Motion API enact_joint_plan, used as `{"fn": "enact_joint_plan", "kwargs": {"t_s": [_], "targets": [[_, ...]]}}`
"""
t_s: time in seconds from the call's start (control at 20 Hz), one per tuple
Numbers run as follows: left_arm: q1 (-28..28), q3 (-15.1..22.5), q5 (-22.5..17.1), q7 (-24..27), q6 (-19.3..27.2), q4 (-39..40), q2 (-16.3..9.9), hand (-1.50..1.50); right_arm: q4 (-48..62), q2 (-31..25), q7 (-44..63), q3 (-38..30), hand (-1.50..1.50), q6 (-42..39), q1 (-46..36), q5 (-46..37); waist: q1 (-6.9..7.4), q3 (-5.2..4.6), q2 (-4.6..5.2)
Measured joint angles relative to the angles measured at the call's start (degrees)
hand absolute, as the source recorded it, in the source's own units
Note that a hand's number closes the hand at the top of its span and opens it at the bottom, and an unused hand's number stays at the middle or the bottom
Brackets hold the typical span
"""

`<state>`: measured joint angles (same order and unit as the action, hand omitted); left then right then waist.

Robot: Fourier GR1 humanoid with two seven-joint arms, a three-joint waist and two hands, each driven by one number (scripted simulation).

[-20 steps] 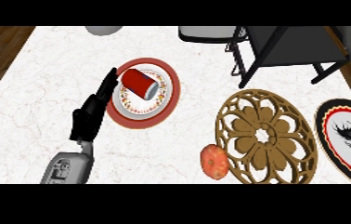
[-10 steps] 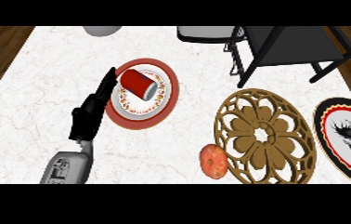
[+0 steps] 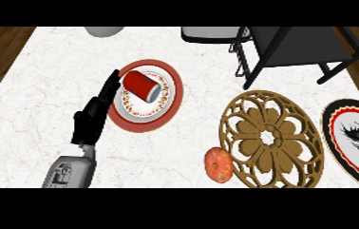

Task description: Pick the eggplant from the placemat and place it in the tiered shelf

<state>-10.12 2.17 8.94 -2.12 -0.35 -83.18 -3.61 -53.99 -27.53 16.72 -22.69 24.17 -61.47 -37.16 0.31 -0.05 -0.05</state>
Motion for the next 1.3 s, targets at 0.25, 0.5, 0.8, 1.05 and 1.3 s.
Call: {"fn": "enact_joint_plan", "kwargs": {"t_s": [0.25,0.5,0.8,1.05,1.3], "targets": [[0.2,-0.3,-0.1,-0.1,0.1,-0.2,-0.1,0.00,-3.9,-0.6,0.6,-4.8,-1.50,2.7,-0.6,5.4,-0.23,0.03,-0.09],[0.7,-1.3,-0.6,1.1,-0.4,0.7,-0.8,0.00,-8.9,-5.3,6.8,-8.4,-1.50,1.8,1.1,7.8,-0.81,0.01,-0.20],[0.2,-1.8,-0.4,0.8,0.0,1.1,-0.9,0.00,-14.1,-13.7,16.9,-13.2,-1.50,-8.0,7.5,11.8,-1.81,0.02,-0.44],[1.6,-2.0,-0.7,1.4,-0.3,0.7,-1.2,0.00,-16.8,-20.5,17.7,-20.0,-1.50,-18.9,17.5,18.3,-2.22,0.07,-0.45],[2.2,-2.0,-0.8,1.3,-0.4,-0.6,-1.1,0.00,-16.8,-26.1,14.5,-29.1,-1.50,-28.9,27.5,25.5,-2.00,0.09,-0.36]]}}
